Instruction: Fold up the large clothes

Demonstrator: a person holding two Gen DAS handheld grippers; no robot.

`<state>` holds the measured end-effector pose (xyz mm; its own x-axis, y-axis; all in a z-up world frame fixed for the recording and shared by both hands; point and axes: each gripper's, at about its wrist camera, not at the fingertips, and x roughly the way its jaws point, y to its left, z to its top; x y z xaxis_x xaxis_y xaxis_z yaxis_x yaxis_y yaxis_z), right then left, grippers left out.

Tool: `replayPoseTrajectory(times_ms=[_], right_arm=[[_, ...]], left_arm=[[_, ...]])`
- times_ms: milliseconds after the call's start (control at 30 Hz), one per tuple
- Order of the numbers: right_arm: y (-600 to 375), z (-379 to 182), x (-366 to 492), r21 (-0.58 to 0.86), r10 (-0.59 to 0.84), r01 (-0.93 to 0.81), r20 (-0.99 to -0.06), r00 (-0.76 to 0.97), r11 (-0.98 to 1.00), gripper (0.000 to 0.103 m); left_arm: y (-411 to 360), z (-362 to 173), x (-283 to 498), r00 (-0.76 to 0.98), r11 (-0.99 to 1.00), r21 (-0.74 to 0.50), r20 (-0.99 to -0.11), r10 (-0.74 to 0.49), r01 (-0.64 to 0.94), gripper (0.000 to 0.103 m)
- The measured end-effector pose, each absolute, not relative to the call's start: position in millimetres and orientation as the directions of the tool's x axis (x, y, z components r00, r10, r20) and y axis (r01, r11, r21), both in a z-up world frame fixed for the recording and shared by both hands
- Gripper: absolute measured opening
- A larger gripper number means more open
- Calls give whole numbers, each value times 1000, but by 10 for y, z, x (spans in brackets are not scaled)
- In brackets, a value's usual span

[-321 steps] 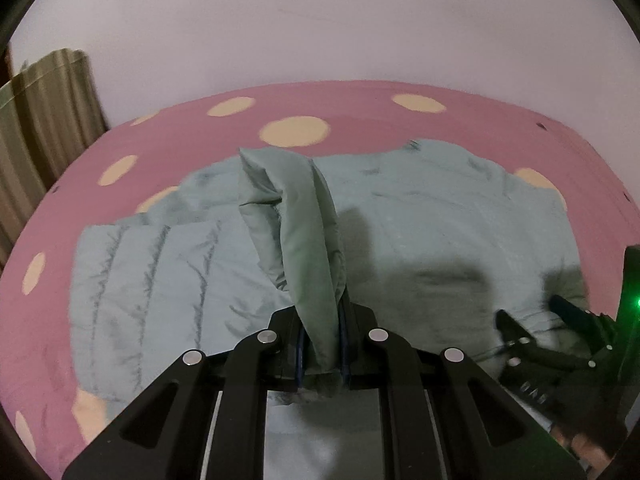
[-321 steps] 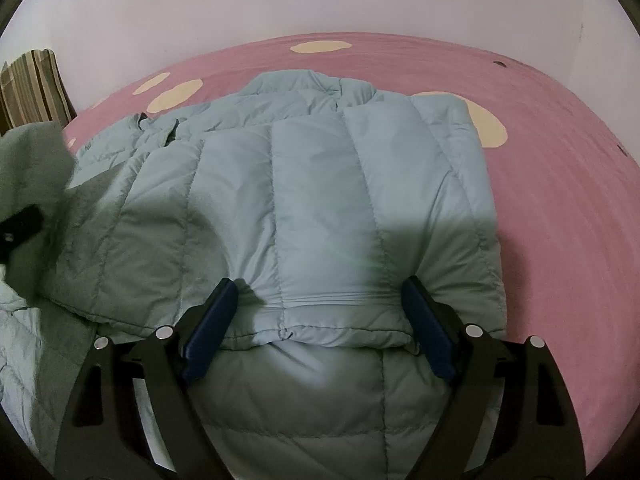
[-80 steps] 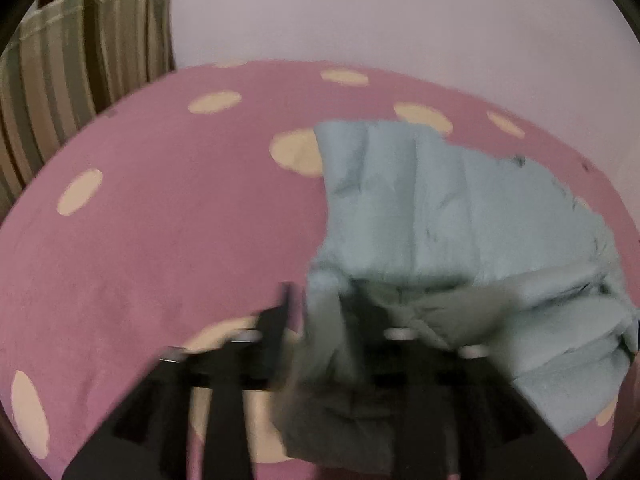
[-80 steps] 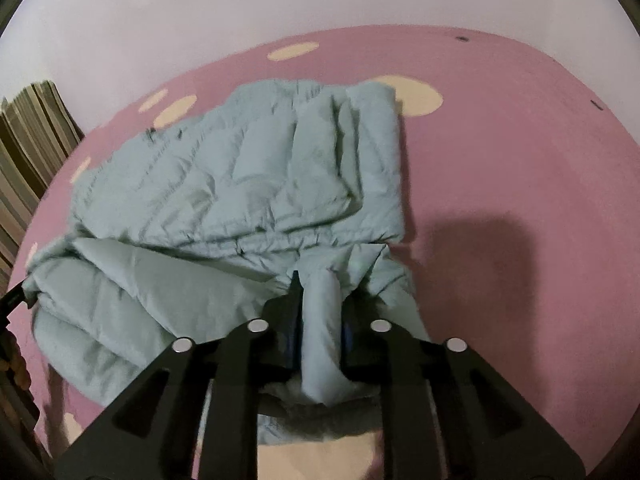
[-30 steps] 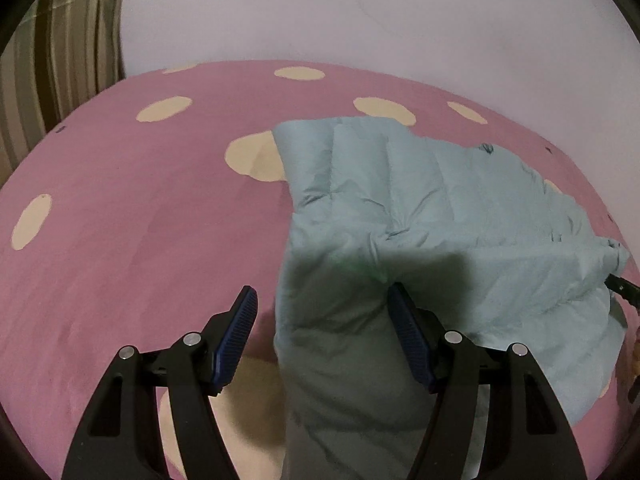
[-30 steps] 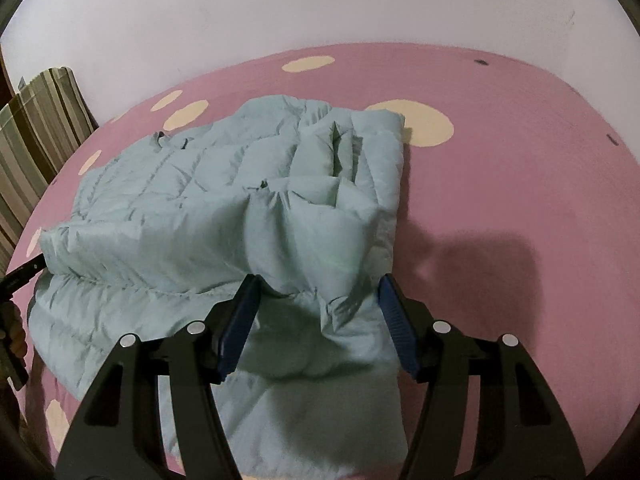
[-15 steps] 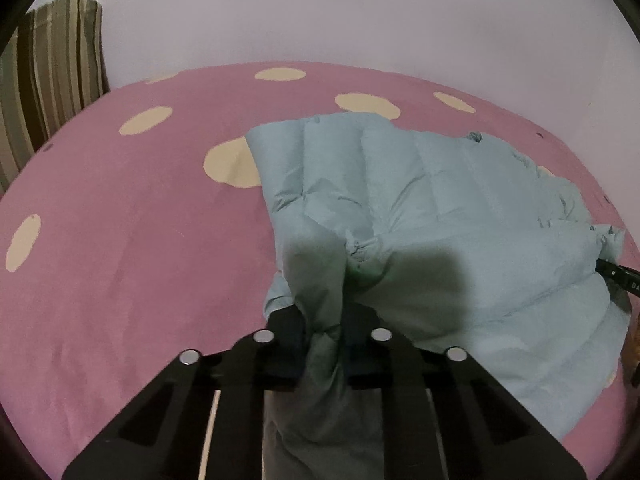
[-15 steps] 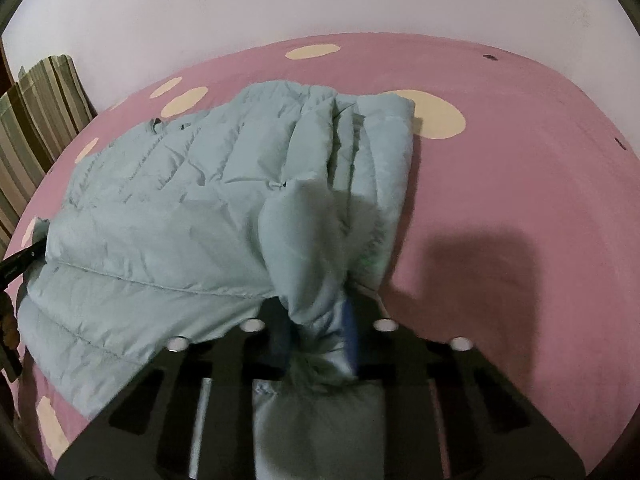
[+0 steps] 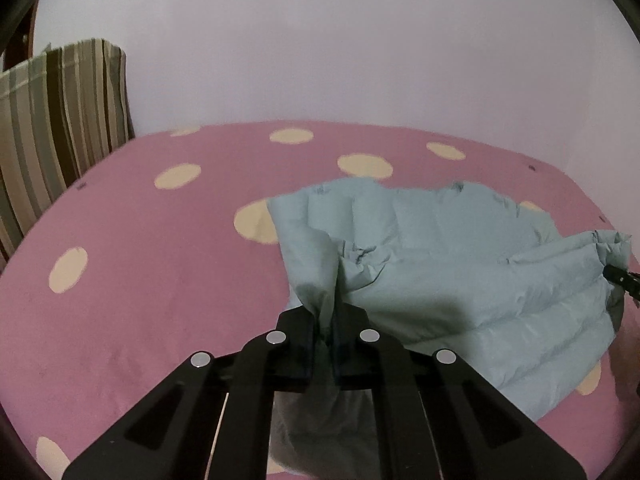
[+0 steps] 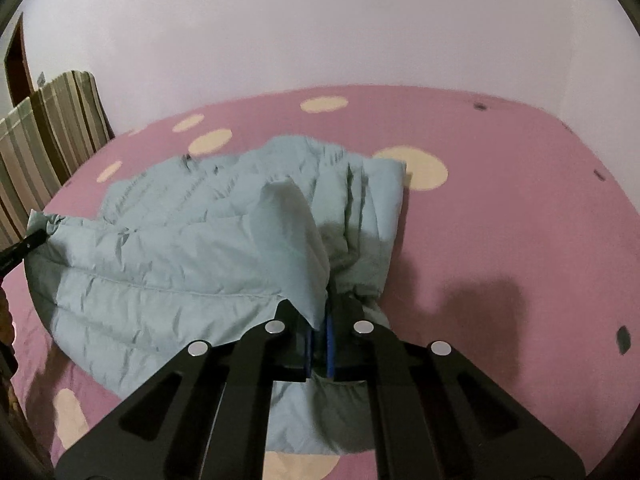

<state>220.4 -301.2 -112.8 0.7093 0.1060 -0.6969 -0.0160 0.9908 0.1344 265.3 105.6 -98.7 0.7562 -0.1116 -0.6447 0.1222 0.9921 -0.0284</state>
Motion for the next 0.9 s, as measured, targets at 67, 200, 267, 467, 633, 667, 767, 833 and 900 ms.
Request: replayPoseTrajectory(times_ms=[67, 200, 267, 467, 633, 667, 767, 833, 900], right_arm=[[-3022, -1016, 2239, 134, 104, -17, -680, 725, 991, 4], [-3053, -886, 2444, 144, 103, -8, -662, 742, 989, 4], [-3050, -848, 2588, 142, 99, -6, -659, 746, 990, 4], [-3030, -755, 3168, 121, 74, 7, -652, 754, 993, 4], [-3063, -823, 3711, 130, 63, 33, -668, 742, 991, 4], [-3072, -871, 3825, 133, 61, 39, -676, 734, 990, 4], [-3104, -1086, 4126, 140, 59, 59, -712, 700, 988, 4], [-3119, -1245, 4256, 141, 57, 70, -735, 676, 987, 4], [-3119, -1395, 4355, 131, 50, 75, -755, 654, 989, 4]], left_arm=[[1052, -871, 2698, 772, 993, -27, -626, -108, 117, 6], [1017, -754, 2903, 788, 996, -2, -610, -76, 94, 5], [1002, -732, 3053, 790, 997, 5, -610, -62, 83, 5], [929, -689, 3713, 784, 997, 61, -621, 1, 48, 4], [822, -731, 4227, 779, 993, 118, -624, 55, 25, 4], [804, -760, 4307, 776, 992, 126, -627, 62, 23, 4], [730, -969, 4656, 751, 989, 148, -654, 87, 14, 4], [699, -1120, 4796, 734, 986, 168, -670, 108, 8, 4], [663, -1314, 4936, 713, 980, 198, -687, 138, 1, 4]])
